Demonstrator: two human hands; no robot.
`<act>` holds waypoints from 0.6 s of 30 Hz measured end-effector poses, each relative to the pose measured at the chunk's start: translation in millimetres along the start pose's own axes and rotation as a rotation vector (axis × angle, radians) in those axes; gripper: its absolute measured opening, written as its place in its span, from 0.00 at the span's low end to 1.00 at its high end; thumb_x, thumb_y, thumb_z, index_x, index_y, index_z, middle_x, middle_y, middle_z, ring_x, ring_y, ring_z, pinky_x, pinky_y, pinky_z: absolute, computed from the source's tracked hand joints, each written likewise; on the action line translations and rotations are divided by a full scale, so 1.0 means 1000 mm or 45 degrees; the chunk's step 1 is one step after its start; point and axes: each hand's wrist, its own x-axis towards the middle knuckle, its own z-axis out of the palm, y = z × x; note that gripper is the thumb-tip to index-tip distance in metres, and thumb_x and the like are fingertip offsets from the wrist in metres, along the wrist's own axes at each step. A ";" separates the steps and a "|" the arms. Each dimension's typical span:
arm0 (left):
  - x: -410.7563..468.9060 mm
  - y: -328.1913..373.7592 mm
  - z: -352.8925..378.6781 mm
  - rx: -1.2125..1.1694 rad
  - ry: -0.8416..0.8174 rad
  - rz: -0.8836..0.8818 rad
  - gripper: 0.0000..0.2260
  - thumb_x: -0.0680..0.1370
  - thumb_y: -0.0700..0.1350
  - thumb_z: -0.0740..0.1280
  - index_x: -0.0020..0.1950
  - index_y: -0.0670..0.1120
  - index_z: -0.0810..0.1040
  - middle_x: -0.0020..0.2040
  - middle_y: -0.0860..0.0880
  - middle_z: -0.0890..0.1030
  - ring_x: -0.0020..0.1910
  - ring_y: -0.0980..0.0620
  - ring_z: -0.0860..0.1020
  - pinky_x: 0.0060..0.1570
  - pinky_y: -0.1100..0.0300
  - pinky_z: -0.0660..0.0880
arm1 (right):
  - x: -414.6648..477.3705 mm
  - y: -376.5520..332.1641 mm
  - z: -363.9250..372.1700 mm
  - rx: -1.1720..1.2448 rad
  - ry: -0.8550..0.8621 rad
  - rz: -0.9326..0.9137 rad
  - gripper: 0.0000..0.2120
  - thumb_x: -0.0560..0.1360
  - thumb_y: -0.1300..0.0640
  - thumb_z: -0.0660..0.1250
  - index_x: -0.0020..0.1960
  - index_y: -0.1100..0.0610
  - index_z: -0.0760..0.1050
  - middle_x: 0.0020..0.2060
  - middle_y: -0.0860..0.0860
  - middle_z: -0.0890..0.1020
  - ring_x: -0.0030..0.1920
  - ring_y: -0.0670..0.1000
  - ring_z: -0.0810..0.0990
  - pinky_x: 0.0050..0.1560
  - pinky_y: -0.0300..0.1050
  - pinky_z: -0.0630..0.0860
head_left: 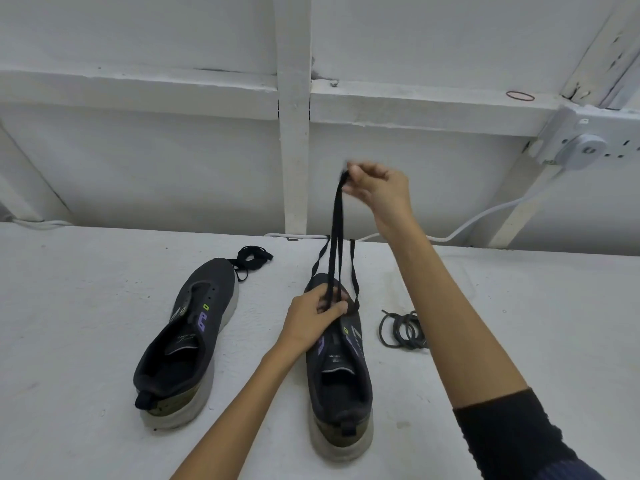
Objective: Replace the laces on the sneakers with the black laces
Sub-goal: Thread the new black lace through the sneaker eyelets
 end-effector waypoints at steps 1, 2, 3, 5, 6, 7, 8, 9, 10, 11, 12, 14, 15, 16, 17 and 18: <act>0.000 0.000 0.000 -0.040 -0.011 -0.017 0.05 0.77 0.44 0.69 0.52 0.45 0.81 0.43 0.52 0.85 0.45 0.58 0.83 0.52 0.64 0.77 | 0.003 0.013 -0.007 -0.288 -0.002 0.054 0.15 0.76 0.64 0.70 0.60 0.68 0.75 0.44 0.56 0.81 0.41 0.50 0.82 0.41 0.44 0.82; -0.001 -0.001 0.000 -0.066 -0.014 -0.025 0.05 0.78 0.44 0.68 0.51 0.44 0.80 0.43 0.50 0.85 0.45 0.58 0.83 0.52 0.64 0.76 | 0.004 0.023 -0.016 -0.686 -0.024 0.103 0.20 0.75 0.59 0.72 0.63 0.67 0.74 0.48 0.56 0.81 0.44 0.52 0.82 0.44 0.49 0.83; 0.000 -0.001 0.001 -0.080 -0.011 -0.029 0.06 0.79 0.45 0.67 0.49 0.43 0.80 0.43 0.49 0.85 0.45 0.57 0.83 0.52 0.64 0.77 | 0.001 0.030 -0.025 -1.069 -0.106 0.167 0.23 0.74 0.52 0.73 0.62 0.66 0.75 0.50 0.56 0.82 0.45 0.54 0.82 0.45 0.53 0.83; 0.000 -0.001 0.002 -0.082 -0.012 -0.033 0.07 0.80 0.46 0.67 0.47 0.42 0.79 0.44 0.49 0.86 0.45 0.57 0.83 0.53 0.63 0.77 | -0.015 0.039 -0.037 -1.440 -0.429 0.383 0.24 0.74 0.43 0.70 0.53 0.65 0.80 0.45 0.56 0.85 0.41 0.55 0.84 0.41 0.51 0.82; 0.001 -0.001 0.001 -0.068 -0.017 -0.030 0.07 0.80 0.46 0.66 0.47 0.44 0.79 0.44 0.50 0.86 0.45 0.57 0.83 0.52 0.64 0.76 | -0.027 0.044 -0.039 -1.438 -0.587 0.520 0.25 0.74 0.40 0.69 0.49 0.64 0.81 0.41 0.54 0.85 0.37 0.53 0.84 0.38 0.47 0.80; 0.002 0.000 0.001 -0.048 -0.024 -0.023 0.06 0.80 0.47 0.66 0.48 0.46 0.79 0.43 0.51 0.86 0.45 0.58 0.83 0.52 0.65 0.76 | -0.040 0.048 -0.039 -1.425 -0.684 0.591 0.26 0.74 0.39 0.68 0.47 0.63 0.82 0.38 0.52 0.85 0.35 0.51 0.83 0.35 0.43 0.77; 0.002 0.000 0.001 -0.022 -0.025 -0.016 0.05 0.80 0.47 0.66 0.51 0.48 0.80 0.43 0.52 0.86 0.45 0.59 0.83 0.52 0.67 0.75 | -0.050 0.053 -0.039 -1.404 -0.716 0.586 0.25 0.73 0.39 0.69 0.45 0.63 0.83 0.34 0.50 0.83 0.33 0.48 0.81 0.33 0.39 0.73; 0.003 0.000 0.001 0.001 -0.019 -0.009 0.06 0.80 0.47 0.66 0.53 0.48 0.81 0.43 0.53 0.86 0.45 0.60 0.83 0.52 0.67 0.75 | -0.057 0.060 -0.039 -1.372 -0.694 0.526 0.24 0.72 0.40 0.71 0.44 0.63 0.83 0.31 0.49 0.81 0.31 0.46 0.78 0.31 0.37 0.70; 0.003 0.000 0.000 0.020 -0.013 -0.011 0.06 0.80 0.48 0.66 0.54 0.49 0.81 0.42 0.53 0.86 0.45 0.60 0.83 0.52 0.66 0.75 | -0.062 0.068 -0.037 -1.324 -0.642 0.449 0.23 0.72 0.42 0.73 0.42 0.64 0.82 0.26 0.48 0.79 0.29 0.45 0.75 0.29 0.36 0.67; 0.004 -0.001 0.001 0.024 -0.014 -0.018 0.06 0.79 0.48 0.67 0.54 0.50 0.80 0.42 0.54 0.86 0.45 0.60 0.83 0.51 0.66 0.75 | -0.065 0.073 -0.035 -1.260 -0.577 0.372 0.21 0.71 0.44 0.74 0.40 0.64 0.82 0.23 0.48 0.76 0.27 0.45 0.72 0.29 0.36 0.66; 0.003 -0.001 0.001 0.022 -0.019 -0.031 0.06 0.78 0.47 0.68 0.54 0.50 0.80 0.43 0.54 0.86 0.46 0.60 0.83 0.52 0.66 0.75 | -0.067 0.076 -0.034 -1.190 -0.511 0.303 0.19 0.70 0.47 0.76 0.38 0.64 0.81 0.22 0.49 0.75 0.27 0.46 0.71 0.31 0.38 0.68; 0.003 -0.002 0.001 0.030 -0.026 -0.035 0.09 0.76 0.47 0.71 0.55 0.52 0.80 0.47 0.54 0.85 0.50 0.58 0.82 0.54 0.65 0.75 | -0.066 0.078 -0.033 -1.063 -0.402 0.223 0.13 0.69 0.52 0.77 0.35 0.62 0.81 0.24 0.54 0.77 0.28 0.48 0.72 0.35 0.42 0.69; 0.003 -0.002 0.001 0.048 -0.026 -0.026 0.10 0.75 0.47 0.72 0.56 0.52 0.79 0.49 0.55 0.85 0.51 0.58 0.82 0.55 0.64 0.75 | -0.067 0.076 -0.033 -0.999 -0.371 0.213 0.11 0.70 0.55 0.76 0.33 0.60 0.81 0.24 0.55 0.77 0.26 0.47 0.72 0.34 0.41 0.69; 0.003 -0.002 0.000 0.064 -0.028 -0.018 0.12 0.74 0.46 0.73 0.57 0.52 0.79 0.49 0.55 0.84 0.50 0.59 0.82 0.55 0.65 0.76 | -0.067 0.073 -0.033 -0.944 -0.363 0.218 0.10 0.70 0.57 0.76 0.33 0.59 0.81 0.23 0.54 0.77 0.24 0.46 0.71 0.32 0.38 0.68; 0.003 -0.001 -0.001 0.069 -0.033 -0.013 0.13 0.73 0.45 0.74 0.56 0.51 0.79 0.47 0.55 0.85 0.48 0.60 0.82 0.54 0.65 0.76 | -0.068 0.070 -0.033 -0.894 -0.369 0.224 0.09 0.71 0.59 0.75 0.33 0.60 0.81 0.23 0.55 0.77 0.23 0.45 0.71 0.29 0.36 0.66; 0.004 0.000 -0.002 0.067 -0.042 -0.010 0.12 0.73 0.44 0.74 0.55 0.51 0.80 0.46 0.56 0.85 0.47 0.61 0.82 0.53 0.65 0.76 | -0.068 0.066 -0.033 -0.844 -0.378 0.225 0.08 0.71 0.60 0.74 0.35 0.62 0.82 0.24 0.57 0.77 0.22 0.45 0.71 0.28 0.35 0.65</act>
